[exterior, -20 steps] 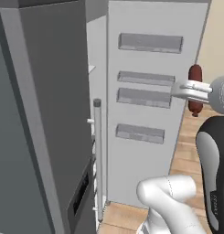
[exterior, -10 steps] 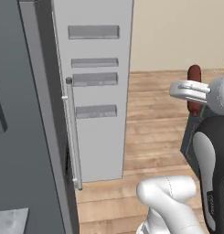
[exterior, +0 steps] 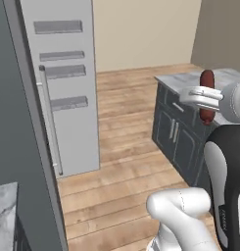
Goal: Move the hot dog bun to the plate on the dining table and place the condiment next to that plate. Then navigate to the fridge and take the sausage and place it on the plate as well.
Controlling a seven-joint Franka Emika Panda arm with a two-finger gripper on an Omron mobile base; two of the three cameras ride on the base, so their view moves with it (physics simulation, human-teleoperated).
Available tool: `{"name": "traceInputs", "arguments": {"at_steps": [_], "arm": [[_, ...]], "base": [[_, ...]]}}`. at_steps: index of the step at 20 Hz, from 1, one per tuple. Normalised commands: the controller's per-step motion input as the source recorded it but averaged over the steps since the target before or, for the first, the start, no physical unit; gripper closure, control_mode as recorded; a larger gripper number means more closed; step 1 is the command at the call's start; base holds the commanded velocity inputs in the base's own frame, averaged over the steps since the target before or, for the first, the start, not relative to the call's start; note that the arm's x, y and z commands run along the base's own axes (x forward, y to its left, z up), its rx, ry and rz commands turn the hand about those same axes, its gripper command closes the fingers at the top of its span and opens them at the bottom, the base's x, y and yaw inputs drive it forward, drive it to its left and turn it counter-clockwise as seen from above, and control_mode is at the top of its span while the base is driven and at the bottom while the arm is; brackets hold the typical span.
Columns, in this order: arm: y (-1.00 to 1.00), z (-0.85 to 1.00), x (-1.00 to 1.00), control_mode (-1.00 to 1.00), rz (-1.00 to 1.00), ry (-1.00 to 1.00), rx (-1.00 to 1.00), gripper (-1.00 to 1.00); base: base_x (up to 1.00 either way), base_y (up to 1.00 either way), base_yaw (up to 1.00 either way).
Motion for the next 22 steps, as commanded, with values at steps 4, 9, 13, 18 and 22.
{"name": "traceInputs", "arguments": {"at_steps": [4, 9, 13, 18, 22], "arm": [[0.00, 0.00, 0.00, 1.00, 0.00, 0.00, 0.00, 1.00], [0.00, 0.00, 0.00, 1.00, 0.00, 0.00, 0.00, 1.00], [0.00, 0.00, 0.00, 1.00, 0.00, 0.00, 0.00, 1.00], [0.00, 0.00, 0.00, 1.00, 0.00, 0.00, 0.00, 1.00], [0.00, 0.00, 0.00, 1.00, 0.00, 0.00, 0.00, 1.00]], "base": [[-1.00, -0.17, -0.29], [-1.00, -0.45, -0.25], [-1.00, -0.60, -0.22], [-0.96, -0.79, -0.17], [-0.38, -1.00, -0.03]]}}
